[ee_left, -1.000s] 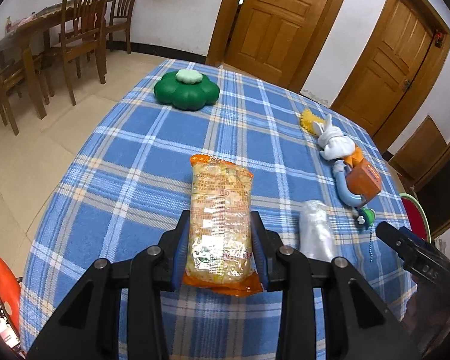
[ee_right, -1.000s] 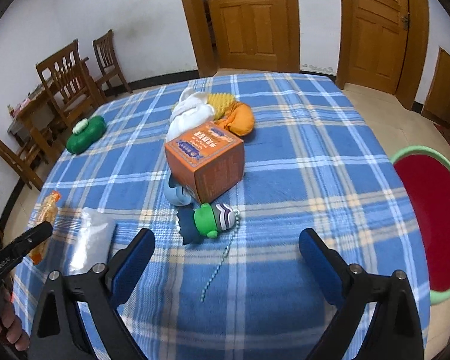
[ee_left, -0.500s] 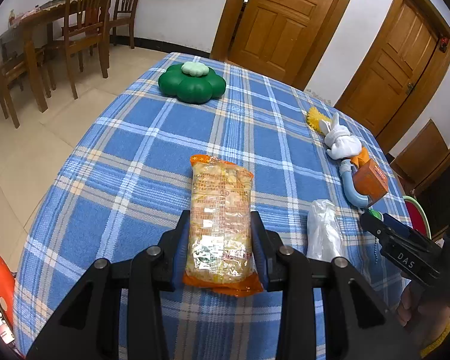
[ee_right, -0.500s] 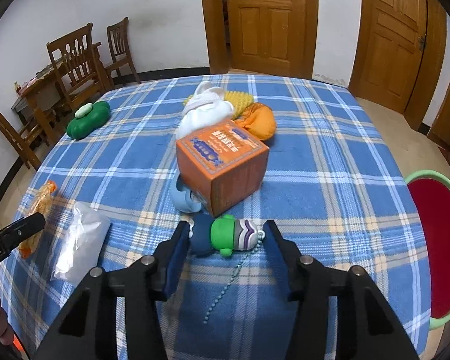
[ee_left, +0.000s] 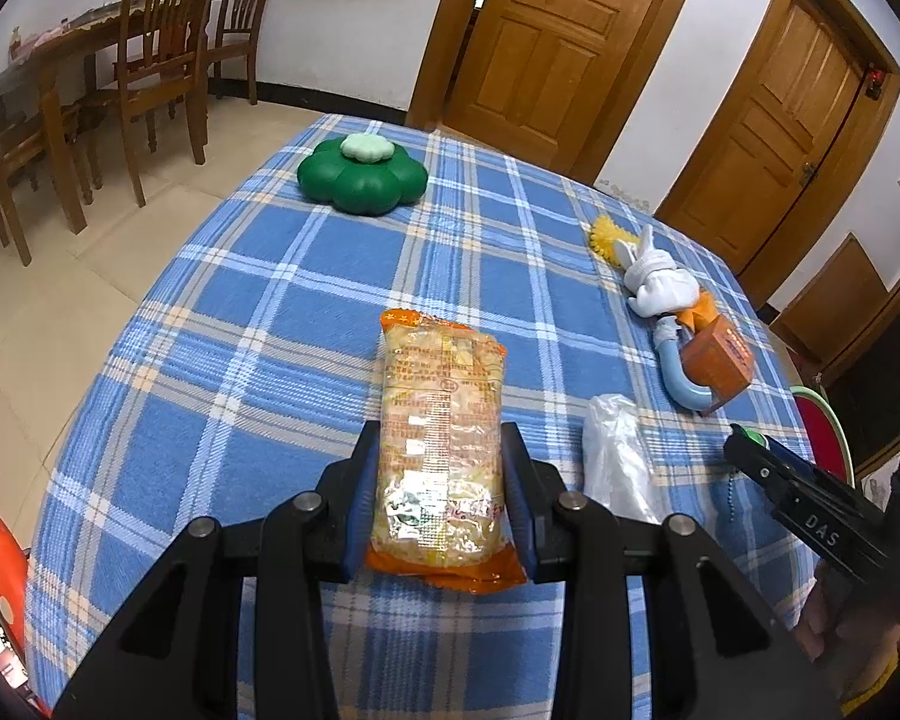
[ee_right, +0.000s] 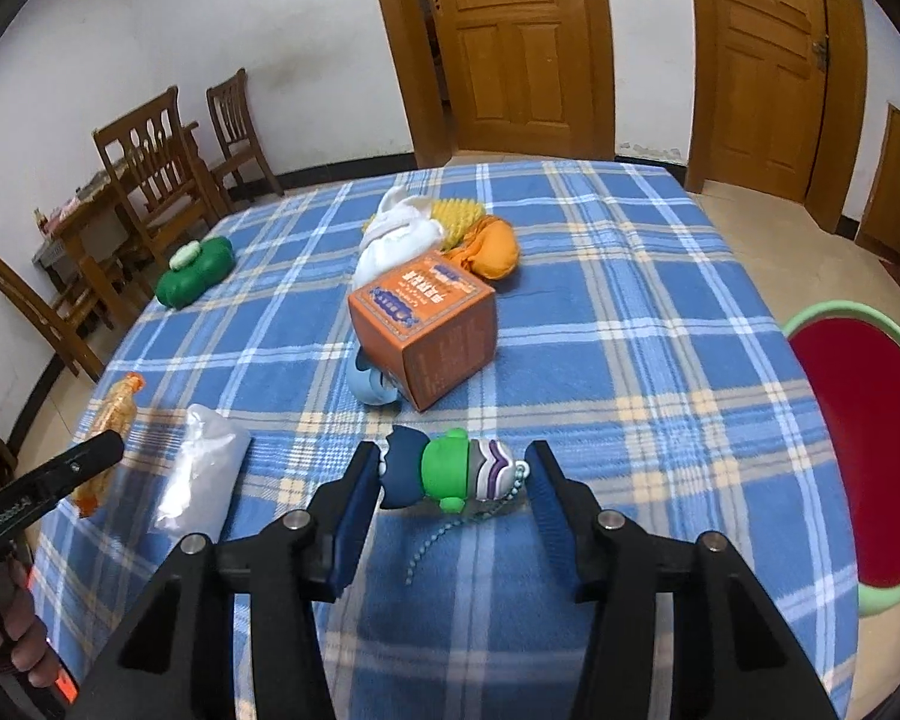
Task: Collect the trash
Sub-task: 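Carry the snack bag and green toy in both tools over the red bucket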
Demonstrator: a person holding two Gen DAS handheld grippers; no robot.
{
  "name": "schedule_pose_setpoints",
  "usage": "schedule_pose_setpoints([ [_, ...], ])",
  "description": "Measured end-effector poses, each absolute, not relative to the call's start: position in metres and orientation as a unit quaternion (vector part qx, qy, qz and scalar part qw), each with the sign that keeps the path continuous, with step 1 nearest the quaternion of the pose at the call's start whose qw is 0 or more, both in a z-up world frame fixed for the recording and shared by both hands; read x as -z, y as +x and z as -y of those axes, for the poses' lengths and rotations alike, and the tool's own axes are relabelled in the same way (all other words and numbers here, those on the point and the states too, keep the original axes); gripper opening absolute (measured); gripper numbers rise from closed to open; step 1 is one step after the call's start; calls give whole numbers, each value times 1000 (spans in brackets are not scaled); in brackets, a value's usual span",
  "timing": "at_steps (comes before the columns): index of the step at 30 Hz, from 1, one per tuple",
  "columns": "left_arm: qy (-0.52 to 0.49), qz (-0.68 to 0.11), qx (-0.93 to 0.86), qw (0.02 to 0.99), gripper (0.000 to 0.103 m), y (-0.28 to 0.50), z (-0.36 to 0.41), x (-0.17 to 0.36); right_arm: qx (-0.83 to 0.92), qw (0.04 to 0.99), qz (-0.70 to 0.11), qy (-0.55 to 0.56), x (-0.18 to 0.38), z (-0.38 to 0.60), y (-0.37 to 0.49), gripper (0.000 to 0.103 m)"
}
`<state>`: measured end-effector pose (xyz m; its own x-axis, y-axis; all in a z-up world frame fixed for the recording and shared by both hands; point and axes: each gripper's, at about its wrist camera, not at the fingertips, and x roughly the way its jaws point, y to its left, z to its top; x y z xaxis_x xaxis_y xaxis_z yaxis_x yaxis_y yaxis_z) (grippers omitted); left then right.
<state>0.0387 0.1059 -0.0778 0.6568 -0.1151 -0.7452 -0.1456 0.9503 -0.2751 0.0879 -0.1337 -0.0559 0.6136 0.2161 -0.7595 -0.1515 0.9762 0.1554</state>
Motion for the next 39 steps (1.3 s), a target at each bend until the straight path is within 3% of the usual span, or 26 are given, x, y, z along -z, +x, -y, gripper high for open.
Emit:
schedule_pose_setpoints([
  [39, -138, -402, 96, 900, 38, 36, -24, 26, -14, 926, -348, 149, -5, 267, 20, 53],
])
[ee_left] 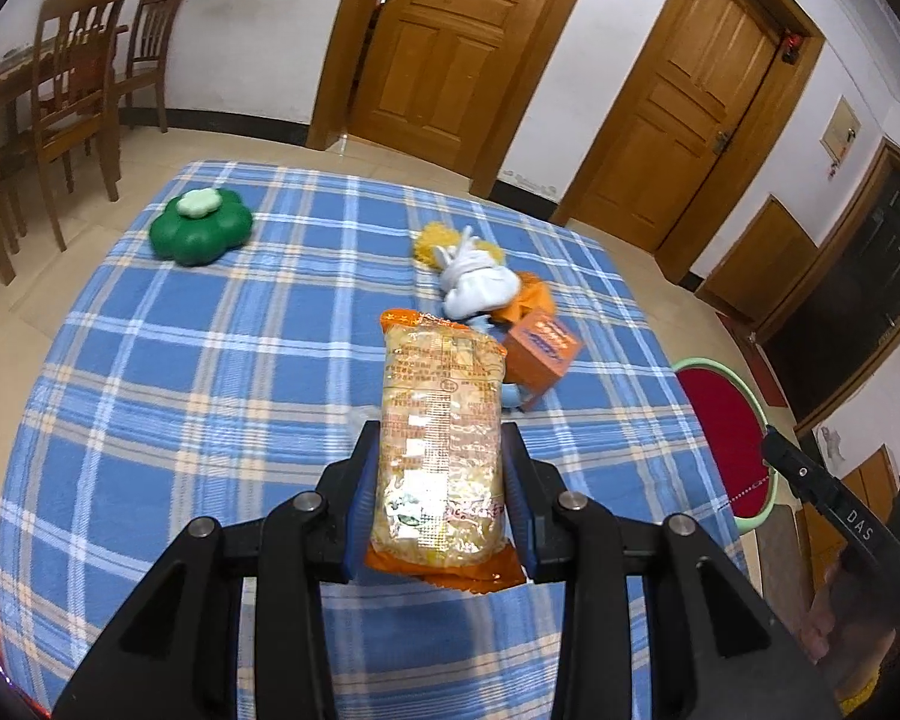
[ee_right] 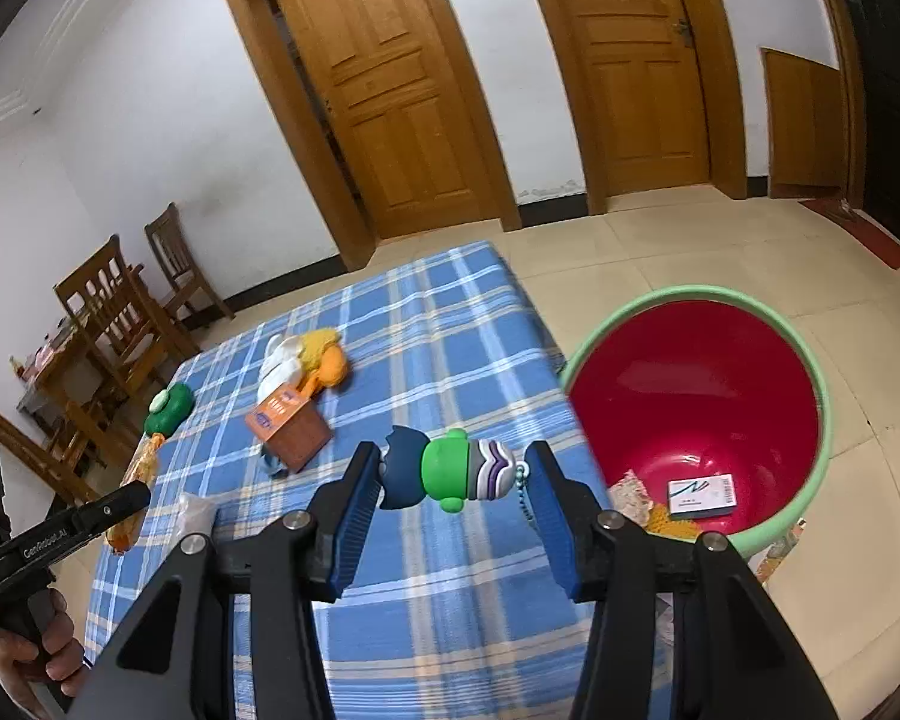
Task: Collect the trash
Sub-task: 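Carry the snack bag and green toy in both tools over the red bucket, then open both tools to drop the snack bag and toy into the bucket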
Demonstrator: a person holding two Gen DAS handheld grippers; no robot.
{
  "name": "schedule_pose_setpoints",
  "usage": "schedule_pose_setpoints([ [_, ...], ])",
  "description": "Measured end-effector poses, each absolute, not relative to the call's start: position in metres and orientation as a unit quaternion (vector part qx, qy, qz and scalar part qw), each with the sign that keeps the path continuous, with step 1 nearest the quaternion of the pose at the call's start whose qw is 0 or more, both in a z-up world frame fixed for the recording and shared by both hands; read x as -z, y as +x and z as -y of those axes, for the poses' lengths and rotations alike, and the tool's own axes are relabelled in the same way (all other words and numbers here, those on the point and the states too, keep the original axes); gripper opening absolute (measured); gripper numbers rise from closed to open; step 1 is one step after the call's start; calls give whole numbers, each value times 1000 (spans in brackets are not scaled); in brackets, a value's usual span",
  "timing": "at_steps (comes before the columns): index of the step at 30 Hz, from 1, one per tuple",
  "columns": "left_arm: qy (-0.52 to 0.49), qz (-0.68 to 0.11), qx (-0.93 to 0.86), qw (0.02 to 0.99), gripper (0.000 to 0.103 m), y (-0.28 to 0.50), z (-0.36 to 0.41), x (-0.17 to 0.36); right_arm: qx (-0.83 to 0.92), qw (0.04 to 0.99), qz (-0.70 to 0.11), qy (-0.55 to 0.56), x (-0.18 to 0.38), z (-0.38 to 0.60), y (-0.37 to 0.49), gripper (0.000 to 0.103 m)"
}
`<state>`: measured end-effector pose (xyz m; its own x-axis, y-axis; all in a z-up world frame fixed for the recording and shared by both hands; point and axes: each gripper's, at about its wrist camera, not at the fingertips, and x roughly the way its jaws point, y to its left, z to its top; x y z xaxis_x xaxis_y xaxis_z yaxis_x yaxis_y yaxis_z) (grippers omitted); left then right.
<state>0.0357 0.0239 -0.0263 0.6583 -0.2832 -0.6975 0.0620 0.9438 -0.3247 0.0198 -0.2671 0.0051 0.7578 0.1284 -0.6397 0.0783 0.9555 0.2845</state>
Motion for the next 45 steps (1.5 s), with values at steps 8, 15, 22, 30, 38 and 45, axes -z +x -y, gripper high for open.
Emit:
schedule_pose_setpoints([
  [8, -124, -405, 119, 898, 38, 46, 5, 19, 9, 927, -336, 168, -9, 298, 15, 53],
  [15, -106, -404, 145, 897, 38, 53, 36, 13, 37, 927, -327, 181, -8, 325, 9, 53],
  [22, -87, -407, 177, 892, 38, 62, 69, 12, 72, 921, -327, 198, 0, 356, 5, 53],
  [30, -63, -416, 213, 882, 38, 79, 115, 18, 101, 909, -343, 214, 22, 388, 8, 53],
  [38, -46, -425, 245, 870, 38, 96, 161, 26, 121, 900, -355, 220, 46, 408, 20, 53],
  [45, -35, -432, 273, 859, 38, 101, 193, 34, 132, 894, -362, 229, 58, 420, 23, 54],
])
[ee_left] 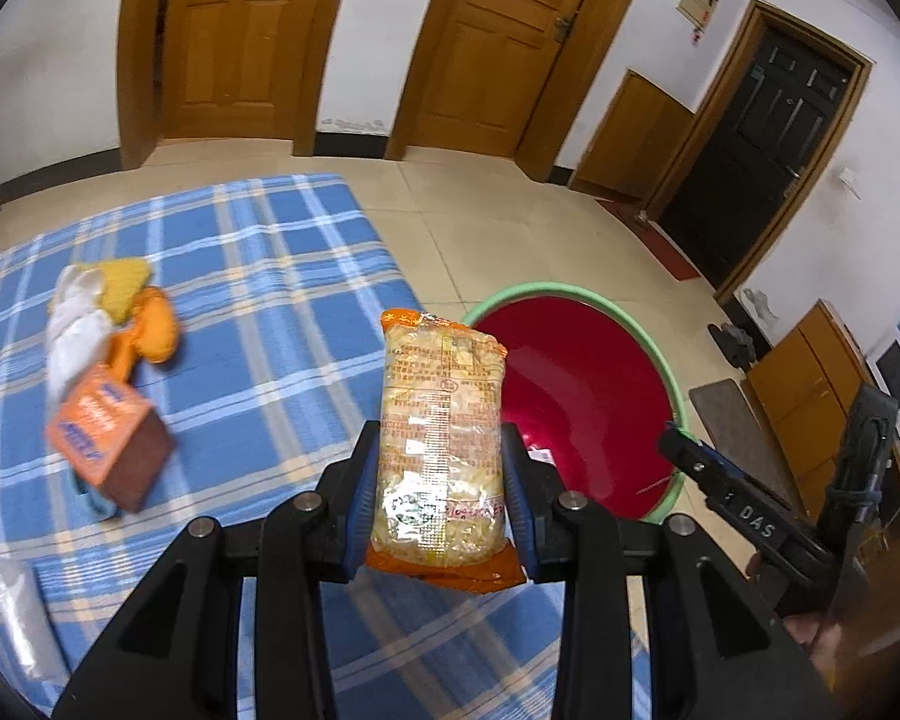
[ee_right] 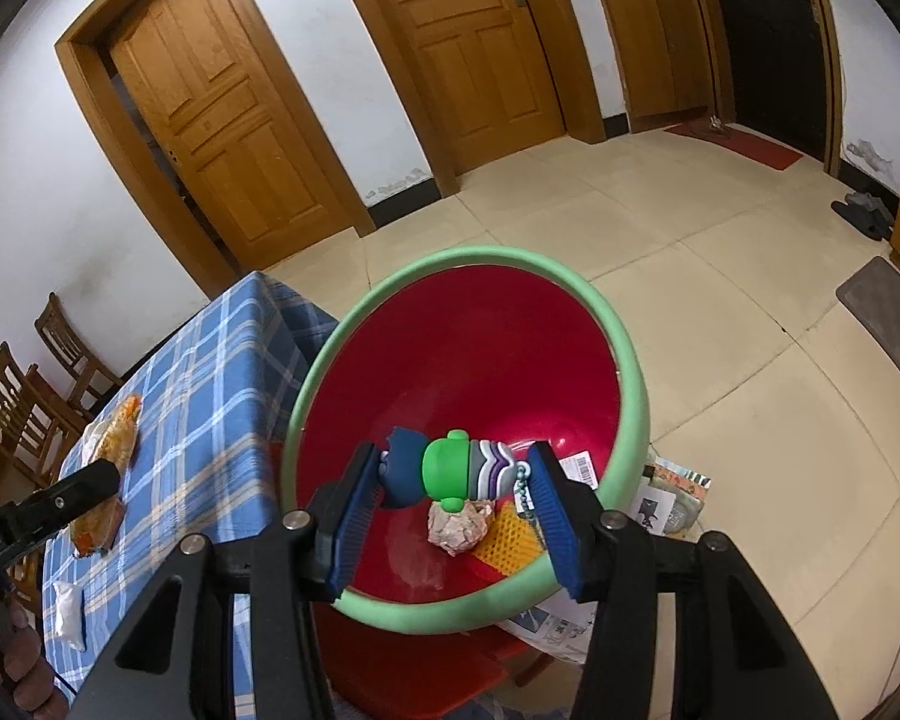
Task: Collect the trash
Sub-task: 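Open both tools to drop the snack bag and toy into the bucket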
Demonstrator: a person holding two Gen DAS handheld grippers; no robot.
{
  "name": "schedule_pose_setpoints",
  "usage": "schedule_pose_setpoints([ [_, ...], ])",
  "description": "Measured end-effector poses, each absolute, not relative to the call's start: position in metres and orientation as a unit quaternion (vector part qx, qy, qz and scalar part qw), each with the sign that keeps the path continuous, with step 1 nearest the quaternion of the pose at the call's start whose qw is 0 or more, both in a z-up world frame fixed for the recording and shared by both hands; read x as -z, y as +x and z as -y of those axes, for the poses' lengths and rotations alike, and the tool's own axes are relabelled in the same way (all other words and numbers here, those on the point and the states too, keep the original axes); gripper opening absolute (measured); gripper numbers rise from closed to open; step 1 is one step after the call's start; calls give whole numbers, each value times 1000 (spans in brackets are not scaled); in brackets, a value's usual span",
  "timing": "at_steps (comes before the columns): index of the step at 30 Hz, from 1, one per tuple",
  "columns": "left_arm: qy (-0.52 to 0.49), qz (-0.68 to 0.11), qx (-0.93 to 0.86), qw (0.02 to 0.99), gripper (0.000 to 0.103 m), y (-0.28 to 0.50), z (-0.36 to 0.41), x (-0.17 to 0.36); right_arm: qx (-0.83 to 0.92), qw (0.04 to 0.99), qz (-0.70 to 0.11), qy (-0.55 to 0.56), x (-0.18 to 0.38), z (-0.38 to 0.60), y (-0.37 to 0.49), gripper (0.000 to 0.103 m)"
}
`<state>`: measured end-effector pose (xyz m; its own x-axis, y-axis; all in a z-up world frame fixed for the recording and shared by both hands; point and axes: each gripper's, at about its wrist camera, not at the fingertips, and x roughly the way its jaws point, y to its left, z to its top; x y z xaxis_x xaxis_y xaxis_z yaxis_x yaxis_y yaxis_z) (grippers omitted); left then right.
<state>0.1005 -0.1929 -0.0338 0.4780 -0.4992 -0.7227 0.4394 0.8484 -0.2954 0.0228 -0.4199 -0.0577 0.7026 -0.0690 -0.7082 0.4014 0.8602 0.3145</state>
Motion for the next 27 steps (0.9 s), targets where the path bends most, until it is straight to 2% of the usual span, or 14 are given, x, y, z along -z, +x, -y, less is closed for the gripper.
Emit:
schedule_pose_setpoints([
  [25, 26, -456, 327, 827, 38, 107, 276, 67, 150, 892, -331, 268, 49, 443, -6, 54],
  [27, 39, -455, 325, 828, 41, 104, 282, 67, 151, 892, -331, 269, 49, 444, -7, 54],
])
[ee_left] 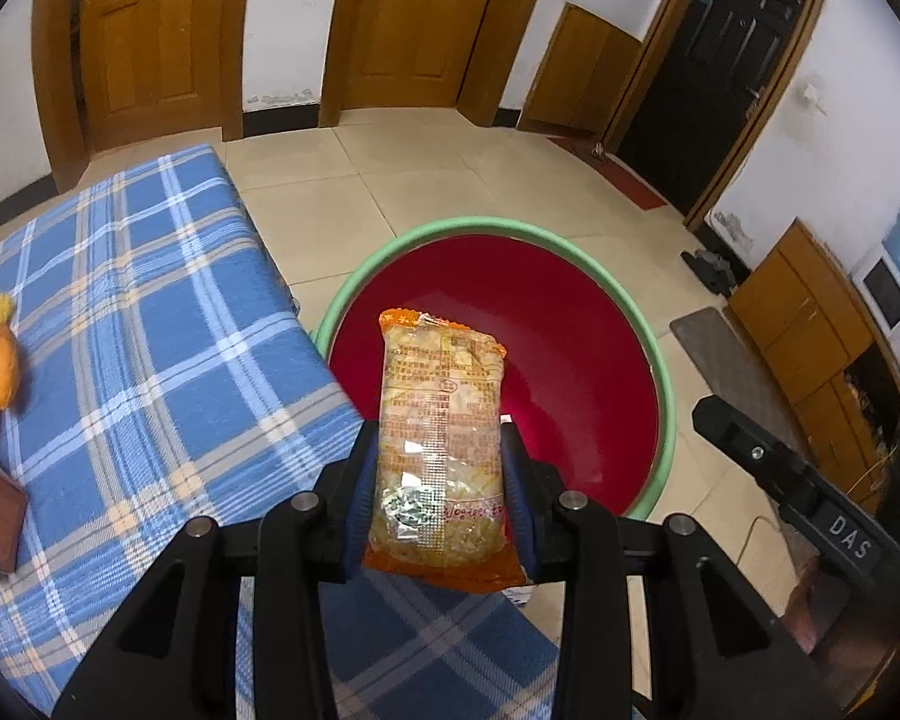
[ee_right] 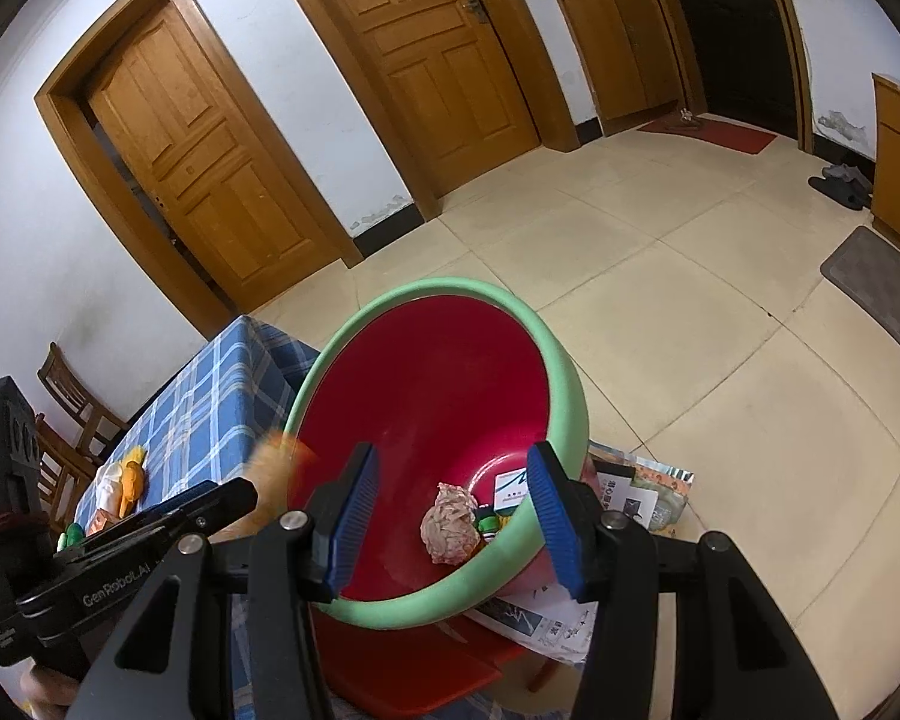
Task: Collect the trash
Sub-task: 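Open both tools to drop the snack bag and toy into the bucket, then move both open tools back over the table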
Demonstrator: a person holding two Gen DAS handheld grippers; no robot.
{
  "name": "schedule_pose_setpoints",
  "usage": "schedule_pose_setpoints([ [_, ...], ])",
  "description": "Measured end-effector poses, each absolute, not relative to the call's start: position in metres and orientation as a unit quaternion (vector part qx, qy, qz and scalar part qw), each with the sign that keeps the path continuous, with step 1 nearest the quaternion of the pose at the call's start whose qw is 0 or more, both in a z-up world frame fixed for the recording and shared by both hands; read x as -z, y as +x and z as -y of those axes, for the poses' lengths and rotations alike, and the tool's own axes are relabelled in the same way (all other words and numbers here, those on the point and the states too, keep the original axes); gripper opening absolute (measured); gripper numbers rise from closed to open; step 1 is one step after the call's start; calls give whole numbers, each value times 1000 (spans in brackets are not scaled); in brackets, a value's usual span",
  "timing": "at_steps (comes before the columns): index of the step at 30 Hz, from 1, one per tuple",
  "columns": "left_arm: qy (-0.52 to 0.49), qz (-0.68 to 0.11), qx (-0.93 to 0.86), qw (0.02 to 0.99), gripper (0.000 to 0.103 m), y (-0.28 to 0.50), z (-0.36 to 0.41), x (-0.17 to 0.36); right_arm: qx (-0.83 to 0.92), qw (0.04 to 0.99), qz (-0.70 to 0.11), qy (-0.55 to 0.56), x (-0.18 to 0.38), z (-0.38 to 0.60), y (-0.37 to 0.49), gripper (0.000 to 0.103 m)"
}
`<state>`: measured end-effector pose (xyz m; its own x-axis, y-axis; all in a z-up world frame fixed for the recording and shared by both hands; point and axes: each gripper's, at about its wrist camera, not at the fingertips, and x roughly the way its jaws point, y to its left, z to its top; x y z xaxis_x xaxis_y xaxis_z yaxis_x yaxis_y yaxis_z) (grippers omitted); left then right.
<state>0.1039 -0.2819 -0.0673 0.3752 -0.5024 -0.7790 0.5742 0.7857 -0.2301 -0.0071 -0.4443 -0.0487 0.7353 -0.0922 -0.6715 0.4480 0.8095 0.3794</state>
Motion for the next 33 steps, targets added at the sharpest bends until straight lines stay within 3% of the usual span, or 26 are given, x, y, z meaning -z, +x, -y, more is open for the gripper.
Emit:
schedule_pose_setpoints([
  [3, 43, -450, 323, 832, 49, 101, 284, 67, 152, 891, -330, 271, 49, 446, -8, 54],
  [10, 32, -446, 323, 834, 50, 99, 278, 60, 149, 893, -328, 269, 44, 443, -12, 54],
  [24, -10, -434, 290, 853, 50, 82, 221, 34, 123, 898, -326, 267, 30, 413, -14, 69],
  [33, -37, -425, 250, 869, 50, 76, 169, 22, 97, 902, -332, 258, 20, 385, -12, 71],
])
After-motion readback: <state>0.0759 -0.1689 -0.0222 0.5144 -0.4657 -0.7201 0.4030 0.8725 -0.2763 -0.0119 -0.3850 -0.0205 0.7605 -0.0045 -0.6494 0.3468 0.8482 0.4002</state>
